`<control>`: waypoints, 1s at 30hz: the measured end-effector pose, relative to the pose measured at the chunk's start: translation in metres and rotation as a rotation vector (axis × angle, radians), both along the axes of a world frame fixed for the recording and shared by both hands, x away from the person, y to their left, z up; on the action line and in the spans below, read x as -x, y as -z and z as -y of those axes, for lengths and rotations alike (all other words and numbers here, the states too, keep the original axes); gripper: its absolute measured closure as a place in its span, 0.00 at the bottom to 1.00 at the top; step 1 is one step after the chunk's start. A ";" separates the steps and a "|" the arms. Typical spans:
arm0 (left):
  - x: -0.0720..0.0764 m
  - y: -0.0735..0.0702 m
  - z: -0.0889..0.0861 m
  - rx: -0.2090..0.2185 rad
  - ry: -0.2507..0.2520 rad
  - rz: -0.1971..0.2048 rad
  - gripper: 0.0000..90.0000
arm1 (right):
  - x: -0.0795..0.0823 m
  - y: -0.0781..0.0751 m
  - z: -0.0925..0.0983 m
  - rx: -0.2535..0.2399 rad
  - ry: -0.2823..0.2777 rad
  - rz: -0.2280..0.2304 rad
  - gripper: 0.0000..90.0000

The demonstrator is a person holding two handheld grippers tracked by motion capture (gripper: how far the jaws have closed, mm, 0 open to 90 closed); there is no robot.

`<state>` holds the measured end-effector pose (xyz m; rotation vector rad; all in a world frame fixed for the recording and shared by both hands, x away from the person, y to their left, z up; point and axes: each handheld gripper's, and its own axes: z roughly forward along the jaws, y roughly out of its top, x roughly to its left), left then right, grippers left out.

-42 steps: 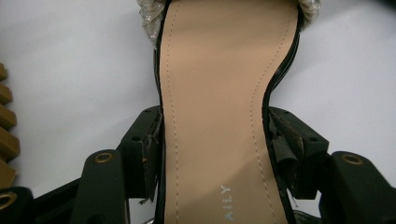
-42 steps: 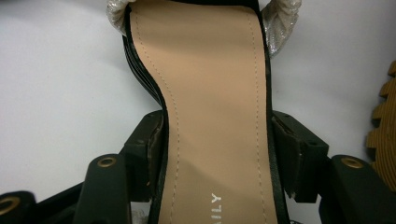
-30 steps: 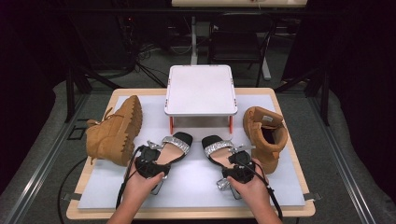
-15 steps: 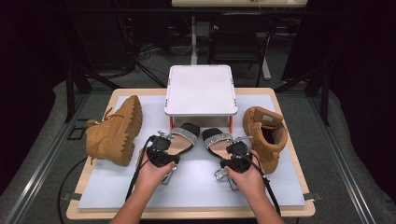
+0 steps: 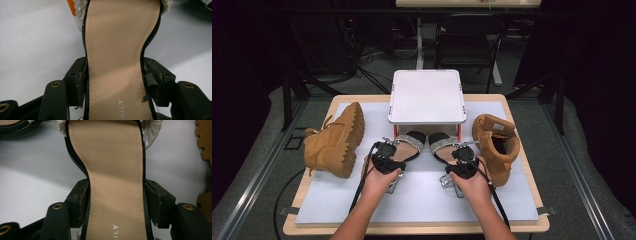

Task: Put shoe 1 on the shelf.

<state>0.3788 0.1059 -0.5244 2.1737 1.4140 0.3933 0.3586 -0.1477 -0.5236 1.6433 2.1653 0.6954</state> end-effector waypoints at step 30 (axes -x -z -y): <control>0.008 -0.017 -0.007 0.051 0.003 0.122 0.41 | 0.007 -0.015 -0.002 -0.030 -0.011 0.114 0.42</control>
